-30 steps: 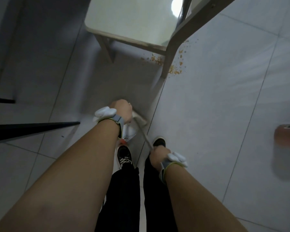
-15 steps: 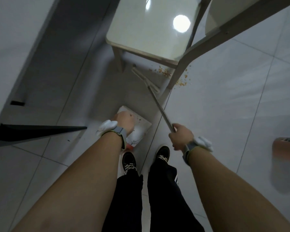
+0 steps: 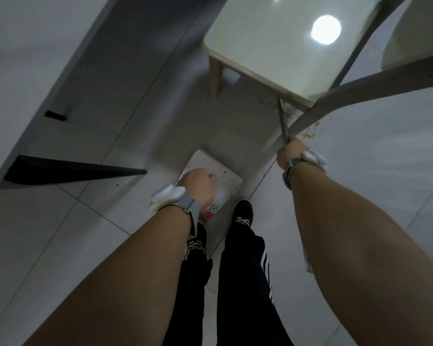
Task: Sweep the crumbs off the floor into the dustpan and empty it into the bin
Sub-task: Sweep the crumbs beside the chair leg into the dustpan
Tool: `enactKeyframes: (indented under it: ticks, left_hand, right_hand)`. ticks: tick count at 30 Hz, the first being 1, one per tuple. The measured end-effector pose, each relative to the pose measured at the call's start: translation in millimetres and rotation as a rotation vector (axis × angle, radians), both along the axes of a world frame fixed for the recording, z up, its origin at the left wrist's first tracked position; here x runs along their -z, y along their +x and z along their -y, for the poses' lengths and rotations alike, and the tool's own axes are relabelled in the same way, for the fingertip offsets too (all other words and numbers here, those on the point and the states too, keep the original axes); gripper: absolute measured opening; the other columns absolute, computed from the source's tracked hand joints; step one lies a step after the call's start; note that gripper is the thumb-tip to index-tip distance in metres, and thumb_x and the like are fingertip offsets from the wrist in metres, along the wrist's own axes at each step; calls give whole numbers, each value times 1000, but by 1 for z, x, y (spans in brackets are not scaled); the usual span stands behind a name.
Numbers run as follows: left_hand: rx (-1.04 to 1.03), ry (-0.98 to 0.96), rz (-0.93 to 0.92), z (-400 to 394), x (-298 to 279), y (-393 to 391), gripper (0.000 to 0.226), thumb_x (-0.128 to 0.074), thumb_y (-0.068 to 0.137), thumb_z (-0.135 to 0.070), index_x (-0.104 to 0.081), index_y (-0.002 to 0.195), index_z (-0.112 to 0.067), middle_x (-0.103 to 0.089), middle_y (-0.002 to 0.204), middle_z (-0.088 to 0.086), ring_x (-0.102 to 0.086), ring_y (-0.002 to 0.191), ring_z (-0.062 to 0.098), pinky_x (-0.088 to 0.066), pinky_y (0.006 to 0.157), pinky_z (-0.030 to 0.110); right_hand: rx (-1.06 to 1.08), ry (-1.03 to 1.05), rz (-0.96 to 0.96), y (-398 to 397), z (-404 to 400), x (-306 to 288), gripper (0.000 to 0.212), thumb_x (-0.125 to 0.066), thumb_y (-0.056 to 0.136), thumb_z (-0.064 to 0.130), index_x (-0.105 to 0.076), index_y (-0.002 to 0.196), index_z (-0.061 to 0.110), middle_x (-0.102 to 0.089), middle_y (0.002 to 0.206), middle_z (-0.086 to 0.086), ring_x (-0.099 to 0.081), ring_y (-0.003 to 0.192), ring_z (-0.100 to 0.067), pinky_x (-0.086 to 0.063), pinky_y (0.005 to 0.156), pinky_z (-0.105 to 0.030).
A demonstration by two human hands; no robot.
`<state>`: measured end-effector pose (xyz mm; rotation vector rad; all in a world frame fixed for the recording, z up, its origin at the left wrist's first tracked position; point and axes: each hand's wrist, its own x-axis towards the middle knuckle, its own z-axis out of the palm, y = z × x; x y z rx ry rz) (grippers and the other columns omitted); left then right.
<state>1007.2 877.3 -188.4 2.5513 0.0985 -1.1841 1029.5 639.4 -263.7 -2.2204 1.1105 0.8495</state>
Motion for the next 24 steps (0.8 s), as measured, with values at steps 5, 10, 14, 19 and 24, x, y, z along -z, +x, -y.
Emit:
enactKeyframes:
  ticks: [5, 10, 14, 19, 24]
  left_hand:
    - [16, -5, -76, 3, 0, 8, 45, -33, 101, -17, -50, 66, 5, -48, 74, 29, -52, 71, 40, -43, 61, 41]
    - [-15, 8, -106, 7, -6, 16, 45, -32, 102, -19, -34, 58, -10, -40, 62, 16, -28, 50, 24, -22, 50, 26]
    - [-150, -22, -97, 9, -11, 15, 40, -34, 100, -18, -47, 63, -7, -47, 64, 13, -34, 50, 22, -28, 53, 27]
    - [-218, -41, -109, 4, -12, 6, 46, -35, 100, -17, -30, 55, -11, -32, 55, 6, -32, 51, 23, -28, 55, 28]
    - [-231, -53, -90, -2, -9, -2, 46, -36, 101, -22, -35, 56, -12, -37, 57, 5, -44, 67, 26, -31, 62, 28]
  right_hand:
    - [75, 48, -6, 5, 1, 13, 39, -48, 95, 9, -53, 133, 3, -56, 133, -19, -55, 120, -36, -45, 84, -38]
    - [-125, 45, -171, -56, -23, -1, 45, -47, 90, 8, -51, 134, 16, -61, 126, -13, -60, 111, -33, -45, 81, -32]
    - [-59, 13, -124, -120, -31, -11, 42, -44, 96, 30, -53, 136, 20, -64, 125, -11, -62, 108, -33, -48, 91, -31]
    - [-63, 8, -17, -108, -16, -18, 38, -43, 99, 34, -54, 132, 20, -66, 120, -13, -62, 101, -36, -49, 88, -34]
    - [-11, 64, 54, 0, -18, 2, 38, -46, 94, 18, -56, 130, 11, -61, 126, -16, -58, 111, -35, -43, 78, -33]
